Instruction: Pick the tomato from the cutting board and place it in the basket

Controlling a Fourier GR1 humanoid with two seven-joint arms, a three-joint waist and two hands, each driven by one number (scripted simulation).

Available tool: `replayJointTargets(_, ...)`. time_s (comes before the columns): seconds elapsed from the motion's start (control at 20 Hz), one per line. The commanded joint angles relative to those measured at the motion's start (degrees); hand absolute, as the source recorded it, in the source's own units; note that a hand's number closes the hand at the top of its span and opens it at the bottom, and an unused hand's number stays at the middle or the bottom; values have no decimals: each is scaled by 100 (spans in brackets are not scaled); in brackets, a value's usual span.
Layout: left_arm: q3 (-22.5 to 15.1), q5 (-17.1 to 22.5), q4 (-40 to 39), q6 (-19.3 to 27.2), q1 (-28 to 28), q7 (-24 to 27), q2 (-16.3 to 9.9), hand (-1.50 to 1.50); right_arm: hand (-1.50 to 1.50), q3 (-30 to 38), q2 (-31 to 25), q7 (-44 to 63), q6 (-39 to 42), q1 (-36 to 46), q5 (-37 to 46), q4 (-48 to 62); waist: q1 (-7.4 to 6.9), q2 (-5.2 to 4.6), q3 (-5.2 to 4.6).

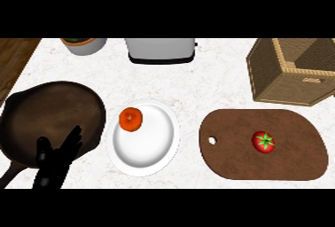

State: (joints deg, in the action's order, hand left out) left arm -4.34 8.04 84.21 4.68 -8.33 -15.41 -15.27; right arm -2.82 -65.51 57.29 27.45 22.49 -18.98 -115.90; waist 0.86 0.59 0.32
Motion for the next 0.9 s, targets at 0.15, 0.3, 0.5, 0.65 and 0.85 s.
replayJointTargets(0.15, 16, -101, -315, -151, -152, 127, 42, 0, -150, 2, 509, 325, -348, -787, 703, -519, -45, -48, -32)
replayJointTargets(0.3, 89, -67, -548, -226, 132, 89, 83, 0, -150, -119, 765, 524, -470, -802, 844, -737, -54, -54, -36)
replayJointTargets(0.5, -129, -228, -30, -19, -167, -30, 294, 0, -150, -672, 1358, -79, -584, -795, 2030, -50, -171, -73, -32)
replayJointTargets(0.65, -23, -322, -139, -47, 100, -123, 200, 0, -150, -752, 1658, -369, -469, -1021, 2440, 101, -116, -65, -31)
replayJointTargets(0.85, 84, -323, -627, -83, 129, 187, 315, 0, -150, -950, 1798, -298, -281, -1062, 2642, 225, -95, -65, -35)
